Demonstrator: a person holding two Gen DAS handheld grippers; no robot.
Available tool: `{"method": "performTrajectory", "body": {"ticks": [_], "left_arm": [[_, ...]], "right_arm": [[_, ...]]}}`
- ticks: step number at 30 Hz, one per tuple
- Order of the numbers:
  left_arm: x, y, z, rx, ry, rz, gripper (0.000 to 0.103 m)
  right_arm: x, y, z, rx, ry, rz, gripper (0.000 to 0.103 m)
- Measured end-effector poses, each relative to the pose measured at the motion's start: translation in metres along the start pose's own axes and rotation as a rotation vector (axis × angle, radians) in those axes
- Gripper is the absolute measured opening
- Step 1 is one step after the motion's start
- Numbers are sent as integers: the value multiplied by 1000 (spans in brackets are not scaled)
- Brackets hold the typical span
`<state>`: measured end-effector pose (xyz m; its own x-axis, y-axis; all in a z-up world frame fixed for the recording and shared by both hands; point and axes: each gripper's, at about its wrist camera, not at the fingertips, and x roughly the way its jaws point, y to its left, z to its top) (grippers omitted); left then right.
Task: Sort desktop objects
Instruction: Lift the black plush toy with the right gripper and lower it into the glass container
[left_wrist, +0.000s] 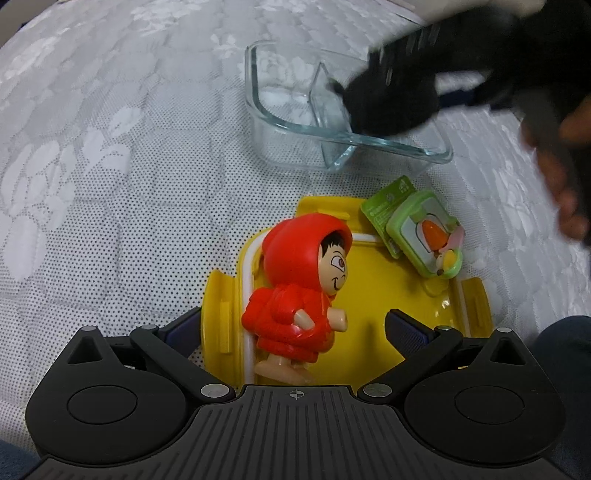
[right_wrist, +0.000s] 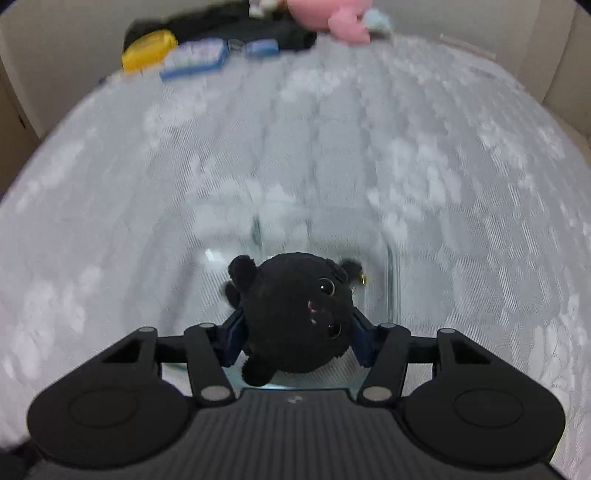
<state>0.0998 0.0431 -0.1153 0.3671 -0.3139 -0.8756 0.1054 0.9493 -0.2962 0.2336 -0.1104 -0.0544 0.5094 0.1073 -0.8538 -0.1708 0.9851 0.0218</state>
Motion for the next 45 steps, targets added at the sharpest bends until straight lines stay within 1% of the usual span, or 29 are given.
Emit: {"method": "performTrajectory", "body": {"ticks": [5, 9, 12, 14, 15, 17, 20, 24, 27, 30, 32, 34, 35, 36, 37, 38, 39, 40, 41, 43, 45], "left_arm": [[0, 1, 0, 1, 4, 1, 103], [1, 3, 1, -11, 9, -10, 103], [-8, 11, -1, -18, 4, -12, 103], [-10, 14, -2, -17, 3, -13, 103], [-10, 15, -2, -18, 5, -13, 103], [-11, 17, -1, -18, 9, -14, 103], [-12, 19, -2, -17, 8, -15, 103], [-13, 16, -5, -19, 9, -15, 103], [-15, 17, -5, -18, 10, -14, 103], [-15, 15, -5, -17, 11, -13, 103], [-16, 15, -6, -16, 13, -13, 103], [-18, 15, -6, -15, 15, -12, 103], [-18, 15, -7, -15, 16, -11, 103], [-17, 13, -7, -15, 16, -10, 103], [-16, 12, -6, -15, 17, -10, 103], [-15, 11, -6, -14, 17, -9, 103], [-15, 11, -6, -12, 18, -9, 103], [-14, 11, -6, -10, 19, -9, 103], [-14, 11, -5, -8, 19, -9, 103], [-13, 11, -5, -4, 21, -9, 103], [-8, 9, -4, -1, 21, -8, 103]], "right_arm": [[-62, 11, 34, 48, -151, 144, 59], [-83, 24, 49, 50, -170, 217, 60], [-80, 36, 47, 17, -162, 197, 60], [-82, 39, 42, 17, -194, 187, 60], [-82, 41, 41, 1, -193, 183, 60], [-76, 48, 39, -31, -171, 145, 60], [-59, 48, 36, -44, -136, 105, 60], [-39, 47, 27, -7, -71, 118, 60], [-21, 51, 19, -16, -28, 109, 60], [-8, 53, 12, -19, 6, 110, 64], [-6, 50, 11, 4, 7, 122, 66], [-14, 46, 13, 22, -32, 133, 70], [-19, 44, 13, 25, -61, 128, 69], [-26, 42, 16, 18, -98, 104, 68], [-30, 42, 17, -1, -116, 79, 60], [-32, 41, 18, -19, -123, 60, 46], [-34, 41, 18, -40, -121, 43, 38], [-34, 41, 16, -50, -114, 42, 26], [-32, 41, 12, -56, -100, 53, 20], [-28, 44, 3, -69, -77, 77, 18], [-23, 52, -4, -95, -88, 72, 17]]}}
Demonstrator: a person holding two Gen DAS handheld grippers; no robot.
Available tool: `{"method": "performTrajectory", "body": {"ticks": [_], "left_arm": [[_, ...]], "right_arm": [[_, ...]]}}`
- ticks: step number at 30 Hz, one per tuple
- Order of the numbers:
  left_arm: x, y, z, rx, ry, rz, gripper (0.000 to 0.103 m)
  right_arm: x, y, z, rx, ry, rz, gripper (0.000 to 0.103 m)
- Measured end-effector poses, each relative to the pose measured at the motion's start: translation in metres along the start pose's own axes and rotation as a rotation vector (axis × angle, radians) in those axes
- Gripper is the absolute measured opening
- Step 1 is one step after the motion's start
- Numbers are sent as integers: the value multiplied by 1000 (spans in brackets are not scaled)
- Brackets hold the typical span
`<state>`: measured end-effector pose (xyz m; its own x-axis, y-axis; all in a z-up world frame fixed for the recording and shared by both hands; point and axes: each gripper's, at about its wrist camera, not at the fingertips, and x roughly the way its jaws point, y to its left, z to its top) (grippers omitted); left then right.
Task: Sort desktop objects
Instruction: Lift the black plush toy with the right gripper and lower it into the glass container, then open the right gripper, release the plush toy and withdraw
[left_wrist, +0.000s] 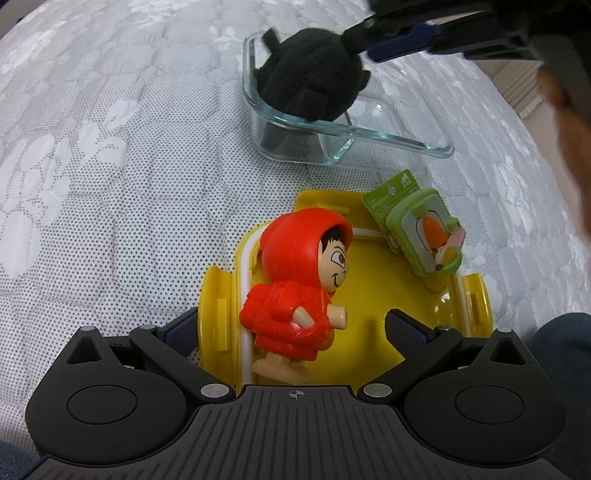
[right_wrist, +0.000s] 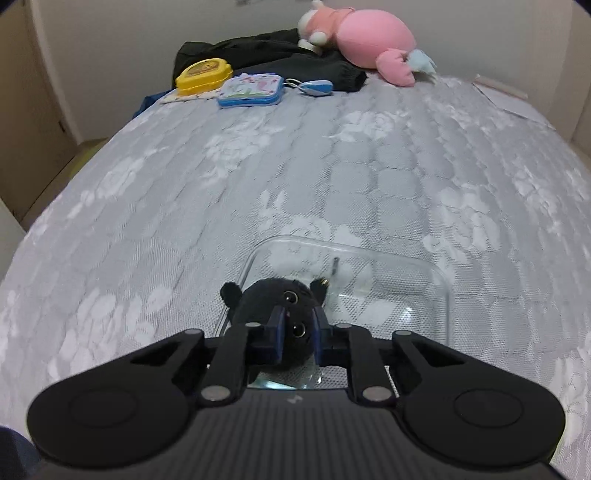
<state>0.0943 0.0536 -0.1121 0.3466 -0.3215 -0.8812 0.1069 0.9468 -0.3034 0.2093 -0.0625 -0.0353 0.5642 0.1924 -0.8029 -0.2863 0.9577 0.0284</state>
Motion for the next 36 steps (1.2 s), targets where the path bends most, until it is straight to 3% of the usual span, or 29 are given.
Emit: {"method": "performTrajectory", "body": {"ticks": [10, 15, 19, 24, 28, 33, 36], "left_arm": [[7, 0, 1, -4, 9, -8, 103], [3, 3, 0, -13, 9, -14, 103], [-1, 3, -2, -4, 11, -7, 103], [-2, 4, -3, -8, 9, -10, 103], [-4, 6, -4, -7, 11, -8, 103], [-7, 8, -6, -2, 14, -7, 103], [-10, 9, -7, -1, 14, -7, 103]], "right_arm": [[42, 25, 20, -139, -105, -92, 17], [19, -5, 37, 32, -134, 0, 20], [6, -11, 23, 36, -84, 34, 22], [30, 0, 5, 18, -33, 38, 22], [44, 9, 15, -28, -95, -32, 24], [63, 3, 31, 2, -64, -40, 26], [68, -4, 31, 39, -43, -33, 35]]}}
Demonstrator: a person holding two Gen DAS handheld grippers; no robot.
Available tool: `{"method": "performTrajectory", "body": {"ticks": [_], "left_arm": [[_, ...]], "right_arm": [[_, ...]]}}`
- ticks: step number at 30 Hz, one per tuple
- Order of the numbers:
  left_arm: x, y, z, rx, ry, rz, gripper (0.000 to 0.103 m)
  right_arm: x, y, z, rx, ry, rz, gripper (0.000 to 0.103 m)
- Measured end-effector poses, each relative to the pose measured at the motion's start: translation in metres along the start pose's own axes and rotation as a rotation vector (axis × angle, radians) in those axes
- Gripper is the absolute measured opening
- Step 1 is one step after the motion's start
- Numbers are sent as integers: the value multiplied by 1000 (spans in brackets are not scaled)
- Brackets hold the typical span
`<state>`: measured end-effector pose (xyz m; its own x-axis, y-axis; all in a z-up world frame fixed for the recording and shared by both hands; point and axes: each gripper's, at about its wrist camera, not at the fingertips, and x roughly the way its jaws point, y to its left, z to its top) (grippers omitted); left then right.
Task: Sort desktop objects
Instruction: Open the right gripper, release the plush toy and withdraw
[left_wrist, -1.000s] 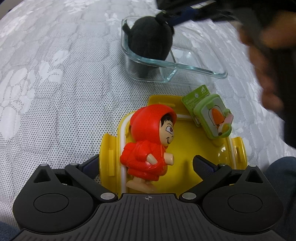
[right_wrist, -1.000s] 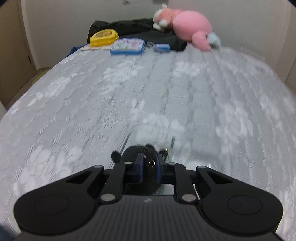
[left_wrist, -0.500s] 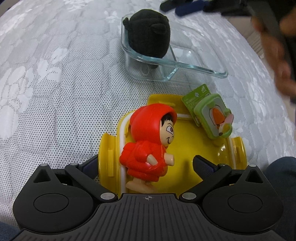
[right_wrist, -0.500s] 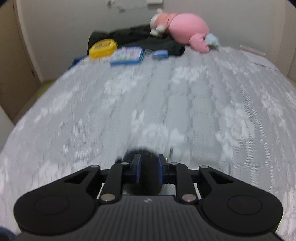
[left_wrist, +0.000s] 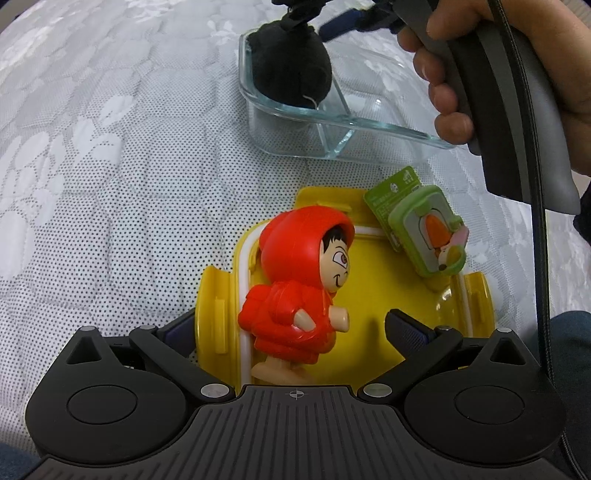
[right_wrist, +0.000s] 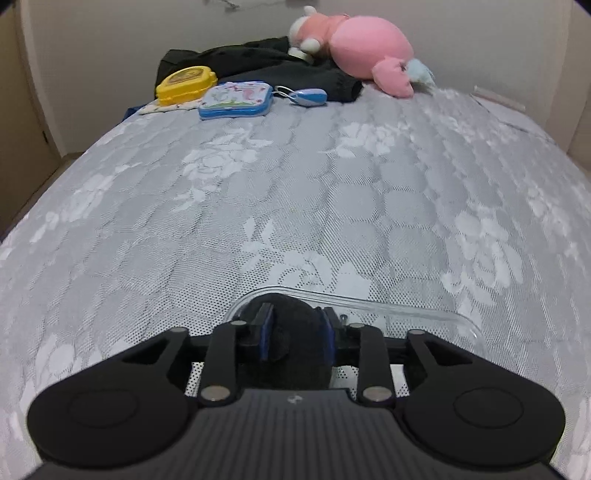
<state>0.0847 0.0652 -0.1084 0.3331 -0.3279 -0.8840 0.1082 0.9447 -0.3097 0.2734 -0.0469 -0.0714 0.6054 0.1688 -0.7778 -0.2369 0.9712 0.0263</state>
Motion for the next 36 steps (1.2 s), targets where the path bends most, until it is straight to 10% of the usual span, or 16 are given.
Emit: {"method": "performTrajectory", "body": {"ticks": [11, 22, 36], "left_arm": [[-13, 5, -8, 2, -2, -1, 103], [-24, 7, -15, -4, -1, -6, 103], [-45, 12, -30, -1, -2, -5, 103]], "right_arm": [[-23, 1, -4, -55, 143, 88, 40], [-9, 16, -12, -68, -10, 4, 39], [-23, -8, -29, 46, 105, 132, 52]]}}
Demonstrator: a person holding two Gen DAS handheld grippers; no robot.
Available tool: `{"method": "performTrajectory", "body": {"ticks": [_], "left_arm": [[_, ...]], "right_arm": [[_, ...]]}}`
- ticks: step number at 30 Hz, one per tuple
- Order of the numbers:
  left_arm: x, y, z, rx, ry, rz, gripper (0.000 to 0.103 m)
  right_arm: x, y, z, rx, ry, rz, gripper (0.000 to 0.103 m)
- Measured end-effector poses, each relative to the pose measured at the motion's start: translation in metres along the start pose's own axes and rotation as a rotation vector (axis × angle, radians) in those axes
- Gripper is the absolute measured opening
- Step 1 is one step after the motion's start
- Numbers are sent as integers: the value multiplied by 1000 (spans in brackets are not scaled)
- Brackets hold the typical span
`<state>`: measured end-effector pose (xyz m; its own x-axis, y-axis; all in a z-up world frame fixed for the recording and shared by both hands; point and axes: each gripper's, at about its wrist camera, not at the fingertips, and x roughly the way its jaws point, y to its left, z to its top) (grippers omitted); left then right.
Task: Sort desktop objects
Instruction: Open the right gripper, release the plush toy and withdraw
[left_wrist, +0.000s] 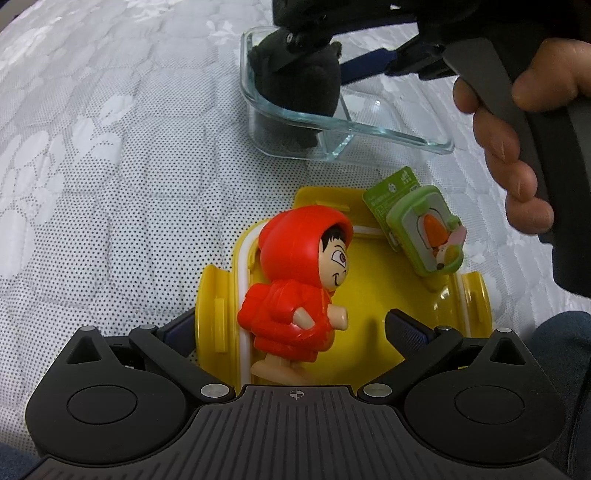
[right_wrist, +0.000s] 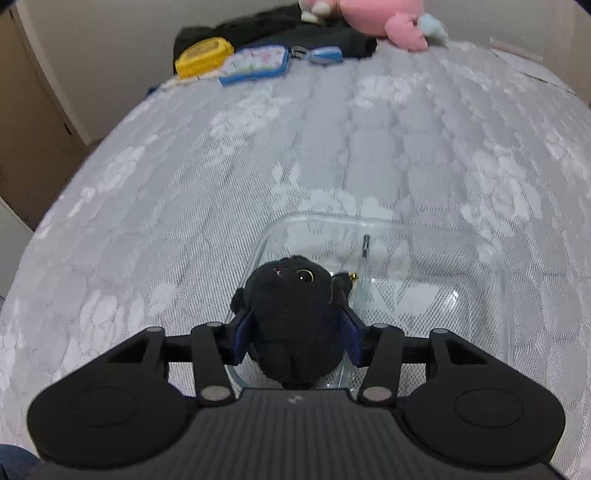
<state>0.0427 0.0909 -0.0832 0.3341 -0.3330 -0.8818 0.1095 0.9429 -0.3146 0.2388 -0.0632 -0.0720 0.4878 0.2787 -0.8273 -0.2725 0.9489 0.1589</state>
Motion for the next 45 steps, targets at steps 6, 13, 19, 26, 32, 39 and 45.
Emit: {"method": "performTrajectory", "body": {"ticks": [6, 13, 19, 26, 32, 39, 45], "left_arm": [[-8, 2, -7, 0, 2, 4, 103], [-19, 5, -16, -1, 2, 3, 103], [-29, 7, -26, -2, 0, -1, 103], [-39, 8, -37, 2, 2, 3, 103], [-51, 11, -48, 1, 2, 3, 103], [-63, 12, -62, -3, 2, 0, 103], [-74, 13, -76, -2, -2, -3, 103]], "right_arm": [[12, -1, 12, 22, -41, -20, 52], [35, -26, 33, 211, 7, 29, 51], [13, -12, 28, 94, -70, 1, 54], [13, 1, 23, -33, -107, -47, 54], [32, 3, 14, -19, -51, -47, 57], [20, 8, 3, -42, 55, -32, 57], [14, 17, -4, -79, 32, -62, 58]]}}
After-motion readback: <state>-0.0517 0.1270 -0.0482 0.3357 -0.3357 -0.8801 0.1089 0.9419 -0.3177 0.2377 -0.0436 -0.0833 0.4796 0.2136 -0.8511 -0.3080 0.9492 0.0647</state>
